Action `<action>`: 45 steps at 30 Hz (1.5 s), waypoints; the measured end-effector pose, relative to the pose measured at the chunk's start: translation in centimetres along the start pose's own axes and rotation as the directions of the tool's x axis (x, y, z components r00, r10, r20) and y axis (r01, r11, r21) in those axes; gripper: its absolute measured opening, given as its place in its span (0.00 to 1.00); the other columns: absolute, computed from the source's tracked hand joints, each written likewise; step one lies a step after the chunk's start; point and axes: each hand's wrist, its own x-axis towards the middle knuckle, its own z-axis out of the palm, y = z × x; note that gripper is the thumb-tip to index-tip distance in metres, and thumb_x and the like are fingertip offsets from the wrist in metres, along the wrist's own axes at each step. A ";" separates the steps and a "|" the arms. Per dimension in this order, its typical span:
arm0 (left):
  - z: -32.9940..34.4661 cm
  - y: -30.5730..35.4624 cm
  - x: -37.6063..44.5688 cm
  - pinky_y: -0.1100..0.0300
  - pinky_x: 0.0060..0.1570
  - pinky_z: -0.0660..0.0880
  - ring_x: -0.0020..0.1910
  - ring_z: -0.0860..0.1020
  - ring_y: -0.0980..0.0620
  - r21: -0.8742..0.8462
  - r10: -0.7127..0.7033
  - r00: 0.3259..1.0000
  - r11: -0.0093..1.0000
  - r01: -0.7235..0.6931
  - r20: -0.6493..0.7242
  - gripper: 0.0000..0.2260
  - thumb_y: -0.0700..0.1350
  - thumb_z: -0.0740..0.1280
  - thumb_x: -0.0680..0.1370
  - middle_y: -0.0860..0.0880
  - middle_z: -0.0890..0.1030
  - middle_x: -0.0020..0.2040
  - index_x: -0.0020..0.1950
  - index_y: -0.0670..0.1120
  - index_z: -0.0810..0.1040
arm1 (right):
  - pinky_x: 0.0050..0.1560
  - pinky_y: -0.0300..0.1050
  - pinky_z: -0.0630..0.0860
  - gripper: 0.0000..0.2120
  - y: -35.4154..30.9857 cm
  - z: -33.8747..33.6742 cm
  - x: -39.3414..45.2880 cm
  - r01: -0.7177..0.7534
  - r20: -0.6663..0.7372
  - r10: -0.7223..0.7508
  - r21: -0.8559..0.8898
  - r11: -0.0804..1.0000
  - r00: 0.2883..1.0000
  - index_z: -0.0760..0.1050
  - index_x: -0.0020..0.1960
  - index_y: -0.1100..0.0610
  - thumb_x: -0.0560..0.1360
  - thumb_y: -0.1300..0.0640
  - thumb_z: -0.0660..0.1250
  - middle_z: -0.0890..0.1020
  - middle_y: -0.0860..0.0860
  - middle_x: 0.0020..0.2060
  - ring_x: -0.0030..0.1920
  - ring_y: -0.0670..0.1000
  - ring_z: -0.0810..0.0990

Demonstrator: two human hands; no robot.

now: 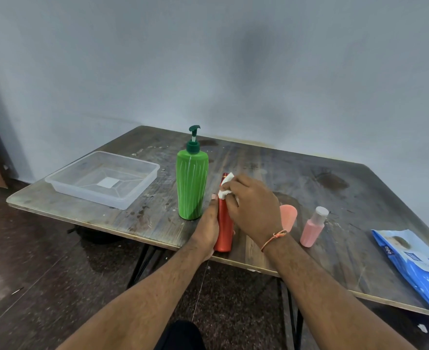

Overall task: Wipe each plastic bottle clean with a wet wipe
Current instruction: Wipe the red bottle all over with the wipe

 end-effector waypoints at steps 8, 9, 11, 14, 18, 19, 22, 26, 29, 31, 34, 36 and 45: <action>0.2 -0.1 0.0 0.49 0.46 0.79 0.44 0.82 0.44 -0.009 0.012 1.000 1.000 -0.012 0.008 0.29 0.65 0.49 0.86 0.38 0.85 0.49 0.56 0.51 0.86 | 0.43 0.46 0.79 0.08 0.2 0.0 -0.1 -0.016 0.003 0.016 -0.008 1.000 1.000 0.86 0.53 0.49 0.79 0.53 0.68 0.83 0.44 0.49 0.46 0.50 0.81; 0.2 -0.1 -0.1 0.48 0.49 0.79 0.47 0.82 0.43 -0.023 0.019 1.000 1.000 -0.018 0.008 0.28 0.63 0.49 0.87 0.38 0.86 0.51 0.55 0.52 0.87 | 0.43 0.46 0.80 0.09 0.0 0.1 -0.3 0.008 0.010 -0.008 0.007 1.000 1.000 0.86 0.55 0.49 0.79 0.54 0.68 0.82 0.45 0.50 0.46 0.50 0.81; 0.3 0.2 -0.2 0.46 0.55 0.79 0.52 0.83 0.43 -0.052 0.024 1.000 0.998 -0.023 0.011 0.27 0.61 0.50 0.88 0.39 0.86 0.55 0.55 0.53 0.87 | 0.43 0.48 0.81 0.09 0.0 0.2 -0.8 0.039 0.028 -0.040 0.039 0.998 0.999 0.86 0.53 0.48 0.78 0.52 0.68 0.83 0.44 0.50 0.46 0.49 0.82; 0.1 0.2 -0.2 0.45 0.55 0.79 0.50 0.82 0.42 -0.030 0.013 1.000 0.999 -0.012 0.028 0.28 0.65 0.50 0.86 0.35 0.85 0.57 0.58 0.51 0.86 | 0.43 0.49 0.81 0.07 0.7 0.2 -1.1 -0.056 0.013 0.055 0.033 0.998 0.998 0.84 0.50 0.49 0.77 0.51 0.68 0.84 0.44 0.47 0.44 0.49 0.81; 0.0 0.3 -0.6 0.44 0.55 0.80 0.50 0.84 0.41 -0.047 0.022 0.999 0.999 -0.021 0.025 0.31 0.71 0.53 0.80 0.37 0.86 0.55 0.63 0.50 0.84 | 0.46 0.44 0.79 0.06 1.0 0.7 -1.7 -0.106 -0.036 0.113 0.140 0.984 0.993 0.83 0.52 0.48 0.78 0.56 0.69 0.84 0.42 0.50 0.46 0.46 0.82; 0.0 0.4 -0.7 0.41 0.60 0.79 0.56 0.84 0.39 -0.058 0.021 0.999 0.998 -0.020 0.027 0.31 0.70 0.53 0.81 0.37 0.85 0.58 0.65 0.50 0.83 | 0.46 0.43 0.79 0.06 1.0 0.8 -1.9 -0.093 -0.028 0.099 0.152 0.984 0.995 0.84 0.51 0.47 0.78 0.56 0.70 0.84 0.42 0.51 0.46 0.45 0.82; 0.1 0.6 -0.8 0.40 0.63 0.77 0.60 0.82 0.35 -0.041 0.016 0.999 0.999 -0.014 0.044 0.33 0.70 0.51 0.83 0.34 0.83 0.61 0.66 0.49 0.82 | 0.44 0.46 0.80 0.05 1.3 0.7 -2.2 -0.130 -0.017 0.133 0.130 0.983 0.991 0.84 0.49 0.47 0.76 0.52 0.69 0.85 0.42 0.46 0.44 0.45 0.82; 0.2 0.8 -0.9 0.42 0.57 0.79 0.54 0.81 0.37 -0.067 0.002 1.000 0.998 0.000 0.031 0.31 0.69 0.51 0.83 0.32 0.83 0.60 0.64 0.50 0.84 | 0.45 0.45 0.80 0.06 1.3 1.0 -2.3 -0.181 -0.058 0.191 0.146 0.973 0.980 0.83 0.51 0.47 0.78 0.55 0.70 0.84 0.43 0.49 0.45 0.46 0.82; 0.1 1.0 -0.8 0.40 0.64 0.77 0.58 0.83 0.40 -0.123 -0.037 0.999 0.992 0.038 0.007 0.29 0.66 0.52 0.85 0.37 0.85 0.60 0.65 0.50 0.84 | 0.44 0.43 0.79 0.06 0.9 1.1 -2.9 -0.119 -0.042 0.128 0.170 0.978 0.991 0.85 0.51 0.45 0.78 0.53 0.70 0.85 0.41 0.51 0.46 0.44 0.83; 0.0 1.0 -0.8 0.42 0.63 0.78 0.57 0.85 0.43 -0.120 -0.052 0.999 0.991 0.053 0.015 0.29 0.67 0.52 0.85 0.39 0.86 0.59 0.63 0.49 0.85 | 0.43 0.46 0.81 0.07 1.1 1.0 -2.9 -0.126 -0.013 0.128 0.133 0.983 0.992 0.84 0.48 0.45 0.77 0.49 0.67 0.85 0.41 0.48 0.45 0.44 0.82; 0.1 1.0 -0.9 0.41 0.62 0.78 0.53 0.84 0.43 -0.127 -0.051 0.998 0.990 0.054 0.029 0.29 0.67 0.51 0.84 0.39 0.86 0.57 0.61 0.51 0.86 | 0.42 0.48 0.81 0.08 1.2 1.1 -2.5 -0.171 -0.031 0.174 0.086 0.981 0.984 0.84 0.50 0.47 0.78 0.49 0.66 0.84 0.43 0.48 0.43 0.46 0.82; 0.1 1.1 -1.0 0.44 0.59 0.79 0.52 0.85 0.43 -0.141 -0.050 0.998 0.989 0.054 0.027 0.29 0.67 0.51 0.85 0.40 0.87 0.56 0.61 0.52 0.86 | 0.43 0.46 0.81 0.08 0.9 1.2 -2.5 -0.158 -0.055 0.166 0.124 0.980 0.985 0.84 0.53 0.47 0.79 0.52 0.67 0.84 0.42 0.51 0.44 0.46 0.82; 0.2 1.2 -1.2 0.45 0.53 0.81 0.48 0.84 0.40 -0.084 -0.029 0.999 0.996 0.031 0.025 0.33 0.72 0.50 0.81 0.37 0.86 0.55 0.61 0.52 0.86 | 0.42 0.46 0.81 0.06 1.3 1.1 -2.3 -0.186 -0.058 0.192 0.102 0.977 0.980 0.84 0.53 0.48 0.79 0.53 0.69 0.83 0.44 0.50 0.44 0.47 0.83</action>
